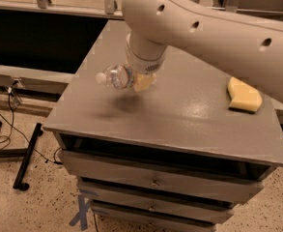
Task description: Knock water bottle over
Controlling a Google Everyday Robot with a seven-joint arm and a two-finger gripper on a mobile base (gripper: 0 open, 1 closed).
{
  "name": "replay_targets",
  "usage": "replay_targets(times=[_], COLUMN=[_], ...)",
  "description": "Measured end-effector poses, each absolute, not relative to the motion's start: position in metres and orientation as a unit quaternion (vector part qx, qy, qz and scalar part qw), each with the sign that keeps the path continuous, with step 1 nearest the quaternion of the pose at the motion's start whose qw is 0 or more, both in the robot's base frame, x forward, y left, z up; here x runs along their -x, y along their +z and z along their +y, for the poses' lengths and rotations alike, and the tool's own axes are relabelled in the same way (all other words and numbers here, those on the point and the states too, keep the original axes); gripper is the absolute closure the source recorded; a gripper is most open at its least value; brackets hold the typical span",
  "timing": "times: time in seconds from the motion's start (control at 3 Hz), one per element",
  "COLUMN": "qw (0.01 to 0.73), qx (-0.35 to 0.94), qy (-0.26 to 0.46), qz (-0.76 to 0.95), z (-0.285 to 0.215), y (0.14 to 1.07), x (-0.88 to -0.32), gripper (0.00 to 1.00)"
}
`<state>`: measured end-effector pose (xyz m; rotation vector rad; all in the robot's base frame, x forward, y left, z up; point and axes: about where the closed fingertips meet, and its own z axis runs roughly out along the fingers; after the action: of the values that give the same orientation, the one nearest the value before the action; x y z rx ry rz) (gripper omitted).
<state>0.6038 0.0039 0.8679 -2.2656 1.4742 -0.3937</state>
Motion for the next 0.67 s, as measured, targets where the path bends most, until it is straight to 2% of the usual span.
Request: replay_targets(times=[0.67], qw=[0.176], qx=[0.837], qy=[-0.151], qz=[0.495], z=[0.0064], y=[0.8525], x=[-0.5963], gripper=[0.27])
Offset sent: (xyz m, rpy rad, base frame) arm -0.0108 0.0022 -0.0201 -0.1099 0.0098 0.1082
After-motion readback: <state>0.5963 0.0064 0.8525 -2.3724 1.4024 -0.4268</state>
